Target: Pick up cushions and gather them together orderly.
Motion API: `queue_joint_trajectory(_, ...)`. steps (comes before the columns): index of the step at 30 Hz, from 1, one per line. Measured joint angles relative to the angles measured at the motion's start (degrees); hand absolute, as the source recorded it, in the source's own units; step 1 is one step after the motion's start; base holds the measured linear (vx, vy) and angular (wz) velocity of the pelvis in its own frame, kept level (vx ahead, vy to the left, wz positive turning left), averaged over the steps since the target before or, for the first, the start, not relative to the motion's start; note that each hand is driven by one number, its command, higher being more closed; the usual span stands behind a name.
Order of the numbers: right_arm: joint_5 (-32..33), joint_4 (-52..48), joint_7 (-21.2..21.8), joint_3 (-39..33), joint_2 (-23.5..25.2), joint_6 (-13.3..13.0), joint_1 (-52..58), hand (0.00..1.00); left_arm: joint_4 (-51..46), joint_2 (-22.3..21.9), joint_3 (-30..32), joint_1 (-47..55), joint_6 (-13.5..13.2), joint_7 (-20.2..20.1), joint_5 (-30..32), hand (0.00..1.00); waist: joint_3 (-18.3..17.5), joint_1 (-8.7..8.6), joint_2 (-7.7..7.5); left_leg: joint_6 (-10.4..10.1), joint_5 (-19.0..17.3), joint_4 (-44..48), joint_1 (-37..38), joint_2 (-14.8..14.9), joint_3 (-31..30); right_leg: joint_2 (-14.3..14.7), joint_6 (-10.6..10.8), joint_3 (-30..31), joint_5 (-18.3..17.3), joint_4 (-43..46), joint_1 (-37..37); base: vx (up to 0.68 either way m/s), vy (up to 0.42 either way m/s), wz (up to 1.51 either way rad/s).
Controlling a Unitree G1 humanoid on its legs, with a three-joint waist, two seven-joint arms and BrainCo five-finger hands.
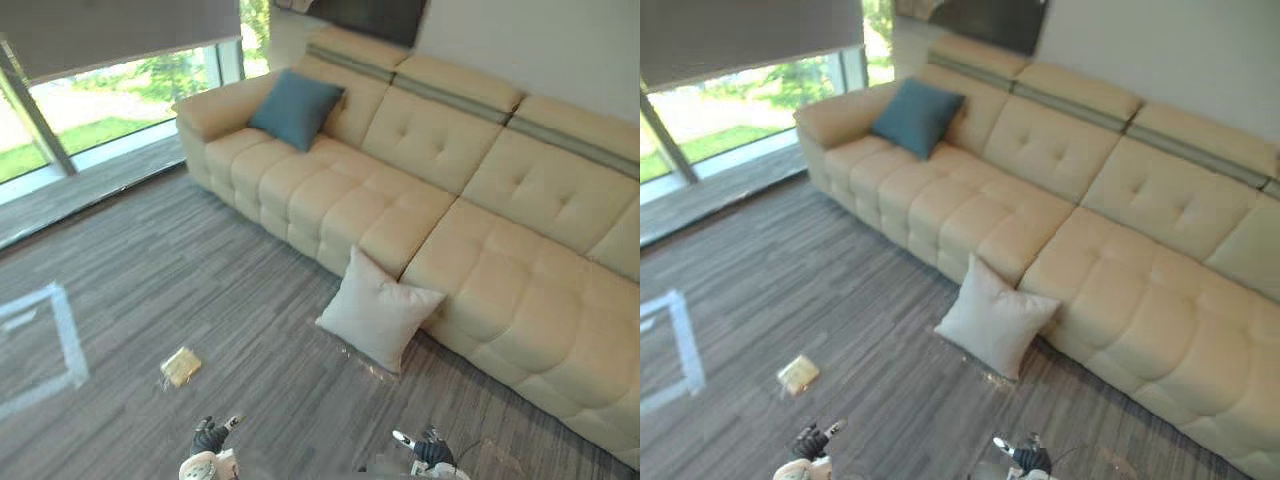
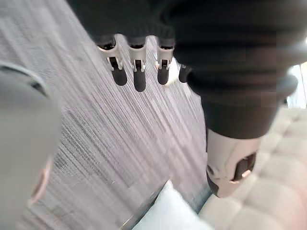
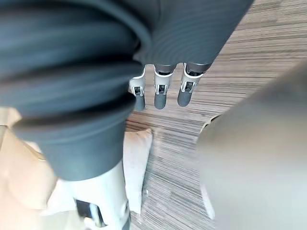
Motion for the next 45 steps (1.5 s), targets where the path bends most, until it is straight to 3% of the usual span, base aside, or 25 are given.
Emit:
queue_joint_trajectory(2,0.0,0.2,0.0,0.0,-1.2,0.0,-2.0,0.0,0.9,-0.3,-1.1,-0.4,0.2,-0.1,0.4,0.0,1.3,-0.81,1.62,-0.8,0.2,-2.4,2.1,0.0,1.3,0.4,-3.4,-4.5,2.1,-4.7,-3.9,0.41,0.061,-0.41)
queue_joint_trajectory(3,0.0,1.0,0.1,0.0,-2.3,0.0,-4.1,0.0,1.3,-0.5,-1.9,-0.8,0.6,-0.1,0.6,0.0,3.2,-1.58,2.79,-2.6,0.6,-4.2,4.7,0.0,2.4,2.3,-6.3,-7.3,5.9,-11.1,-6.6,0.33,-0.006,-0.35)
queue_joint_trajectory(4,0.0,1.5,0.1,0.0,-2.5,0.0,-4.6,0.0,1.3,-0.3,-2.3,-0.6,0.8,-0.1,1.0,0.0,3.6,-1.65,2.74,-3.5,0.9,-5.0,5.8,-0.5,2.6,3.8,-7.5,-8.2,10.5,-17.2,-6.5,0.52,-0.039,-0.3)
queue_joint_trajectory(5,0.1,1.7,0.1,0.1,-2.3,-0.3,-3.7,0.0,1.3,0.3,-2.6,-0.3,0.7,-0.3,1.5,0.0,3.5,-1.76,1.18,-3.9,0.8,-5.4,8.2,-2.7,1.5,4.7,-10.6,-7.0,19.2,-22.9,-6.1,0.61,-0.097,-0.16)
queue_joint_trajectory(6,0.4,1.7,0.5,-0.2,-2.7,-0.5,-3.9,0.0,1.8,0.1,-2.3,-1.0,0.7,-0.1,2.2,0.0,3.8,-1.77,1.57,-5.0,0.1,-4.6,9.8,-2.7,0.4,5.4,-14.0,-5.9,17.8,-20.5,-6.2,0.53,-0.094,-0.29)
queue_joint_trajectory(7,0.3,1.7,0.4,-0.3,-3.3,-0.5,-4.6,0.0,1.7,-0.6,-2.0,-0.9,0.5,-0.2,2.4,0.0,3.6,-1.64,3.12,-5.4,0.3,-2.3,9.2,-0.6,0.1,6.9,-14.2,-5.5,16.3,-20.1,-6.1,0.53,-0.148,-0.33)
queue_joint_trajectory(9,0.3,1.2,0.7,-0.4,-3.0,-0.7,-4.7,0.0,1.2,-1.7,-1.4,-1.2,0.3,-0.2,2.8,0.0,4.7,-2.14,5.14,-6.4,3.3,17.4,1.7,4.6,-3.6,10.3,-13.8,-5.4,13.1,-22.3,-2.6,0.5,-0.201,-0.23)
queue_joint_trajectory(10,0.3,1.3,0.5,-0.3,-2.9,-0.6,-4.5,0.0,0.3,-2.7,0.7,-1.2,0.2,-0.3,2.7,0.0,5.2,-1.91,5.97,-5.9,4.2,31.1,-3.5,8.8,-6.3,12.7,-14.2,-5.4,12.5,-24.7,1.2,0.44,-0.161,-0.3)
queue_joint_trajectory(11,0.3,1.5,0.3,-0.3,-2.8,-0.4,-4.0,0.0,-0.6,-2.7,1.4,-1.2,0.1,-0.3,2.7,0.0,5.5,-1.45,5.79,-6.0,3.9,37.5,-6.0,10.8,-6.9,13.5,-14.6,-5.4,11.4,-25.5,4.2,0.36,-0.101,-0.28)
queue_joint_trajectory(13,0.5,1.4,-0.2,-0.3,-1.8,-0.4,-3.4,0.0,-2.0,-2.2,1.6,-1.1,-0.2,-0.3,2.6,0.0,6.4,-1.25,4.18,-5.6,2.9,41.3,-10.0,11.1,-8.0,13.8,-14.6,-4.6,9.4,-27.1,10.0,0.42,-0.121,-0.2)
queue_joint_trajectory(15,0.5,1.4,-0.4,-0.5,-1.2,-0.4,-3.3,0.0,-3.6,-2.2,1.7,-1.1,-0.3,-0.2,2.6,0.0,6.6,-0.95,3.44,-5.6,2.2,37.3,-14.0,10.1,-8.1,13.8,-13.8,-3.2,9.0,-29.3,13.0,0.4,-0.123,-0.3)
queue_joint_trajectory(18,0.5,1.0,-0.7,-2.1,-0.9,-0.3,-3.2,0.0,-4.7,-3.0,1.8,-1.1,-0.4,-0.1,2.5,0.0,6.6,-0.32,3.79,-4.7,1.3,22.0,-17.1,5.7,-8.6,13.9,-12.1,-1.0,8.0,-31.1,16.6,0.3,-0.011,-0.36)
queue_joint_trajectory(19,0.5,1.0,-0.9,-2.5,-1.0,-0.3,-3.0,0.0,-4.7,-3.5,1.9,-1.1,-0.4,-0.1,2.5,0.0,6.4,0.07,4.2,-4.5,2.4,13.0,-16.5,2.8,-10.9,14.1,-11.1,0.4,7.5,-31.0,17.0,0.29,0.038,-0.46)
queue_joint_trajectory(21,0.3,0.6,-1.0,-2.5,-0.7,-0.1,-3.0,0.0,-4.5,-3.9,2.4,-1.0,-0.3,-0.1,2.4,0.0,5.8,0.99,4.58,-1.4,8.9,4.3,-14.1,0.1,-14.4,14.8,-9.9,3.7,6.9,-31.1,18.9,0.3,0.058,-0.65)
queue_joint_trajectory(25,0.2,-0.7,-1.1,-2.4,1.1,-0.3,-1.6,0.0,-4.4,-3.2,3.2,0.2,-0.5,-0.1,2.2,0.0,3.4,1.3,2.26,-1.0,9.2,-0.8,-9.9,-0.6,-12.5,14.0,-7.3,6.1,7.5,-31.7,19.7,0.25,0.047,-0.27)
queue_joint_trajectory(29,-0.5,-0.7,-1.1,-2.4,2.1,-0.4,-1.7,0.0,-3.5,-3.6,4.9,0.7,-0.4,-0.2,2.1,0.0,2.9,2.12,2.19,-1.0,9.2,-3.8,-5.1,0.6,-9.8,14.2,-5.1,7.4,8.6,-26.4,19.2,0.15,0.038,-0.38)
queue_joint_trajectory(30,-1.7,-0.7,-0.9,-1.9,2.8,-0.5,-2.3,0.0,-3.4,-3.9,5.0,0.9,-0.4,-0.2,2.2,0.0,3.0,2.29,2.66,-0.8,9.1,-4.3,-3.3,2.1,-8.1,13.3,-2.2,7.1,7.3,-17.1,15.4,0.03,-0.016,-0.46)
queue_joint_trajectory(33,-1.7,-0.9,-0.7,-1.5,3.1,-0.7,-2.2,0.0,-3.2,-3.4,5.0,1.3,-0.4,-0.2,2.2,0.0,2.8,2.2,2.26,-0.7,9.0,-4.1,-1.7,2.6,-8.1,8.1,-1.8,6.3,3.6,-8.6,11.6,0.02,-0.085,-0.26)
queue_joint_trajectory(34,-1.7,-0.8,-0.7,-1.5,2.7,-0.8,-2.0,0.0,-3.0,-3.2,5.0,1.4,-0.4,-0.3,2.2,0.0,2.8,2.1,2.11,-0.6,8.3,-2.1,-1.7,3.2,-8.4,3.8,-1.7,6.0,4.0,-9.2,11.5,0.0,-0.189,0.06)
queue_joint_trajectory(35,-1.7,-0.4,-0.7,-1.5,2.3,-0.7,-1.9,0.0,-3.0,-2.9,5.0,1.4,-0.5,-0.3,2.2,0.0,2.4,2.24,1.27,-2.0,6.8,-0.5,-1.8,3.1,-8.7,-1.2,-2.6,5.6,7.8,-12.5,11.3,0.0,-0.226,0.05)
queue_joint_trajectory(36,-1.7,-0.3,-0.7,-1.5,2.3,-0.7,-1.8,0.0,-3.0,-2.8,4.9,1.4,-0.5,-0.3,2.3,0.0,2.4,2.22,1.07,-3.0,6.1,-0.1,-1.8,3.2,-9.0,-2.1,-1.4,6.1,8.1,-13.4,11.3,0.01,-0.277,0.08)
queue_joint_trajectory(37,-1.7,-0.2,-0.7,-1.5,2.4,-0.7,-1.8,0.0,-2.2,-2.5,5.1,0.9,-0.3,-0.2,2.2,0.0,2.1,2.06,0.66,-5.0,3.9,1.4,-3.1,3.7,-11.2,-0.2,-0.5,5.8,6.1,-15.1,12.4,-0.03,-0.299,-0.02)
queue_joint_trajectory(38,-1.8,0.1,-0.8,-1.6,1.5,-0.7,-1.6,0.0,-1.8,-3.2,4.9,0.8,-0.4,-0.3,2.3,0.0,1.5,2.08,1.94,-4.8,3.7,2.1,-4.8,4.6,-13.2,1.7,-0.5,5.6,5.1,-18.8,12.8,-0.03,-0.235,-0.05)
queue_joint_trajectory(41,-1.7,2.2,-0.9,-1.7,-0.8,-0.4,-2.4,0.0,-1.3,-3.4,4.5,0.5,-0.3,-0.3,2.5,0.0,1.5,1.32,3.15,-6.2,4.5,3.0,-7.7,6.1,-15.4,4.4,-1.3,4.9,4.8,-22.0,12.4,-0.05,-0.207,-0.05)
queue_joint_trajectory(45,-1.7,4.2,-1.2,-1.3,-1.7,-0.4,-1.0,0.0,-1.3,-2.6,2.7,0.4,-0.5,-0.1,2.5,0.0,1.2,1.96,2.51,-7.5,5.2,2.2,-7.9,7.4,-16.6,6.0,-2.0,3.9,5.3,-23.3,13.1,-0.06,-0.091,0.1)
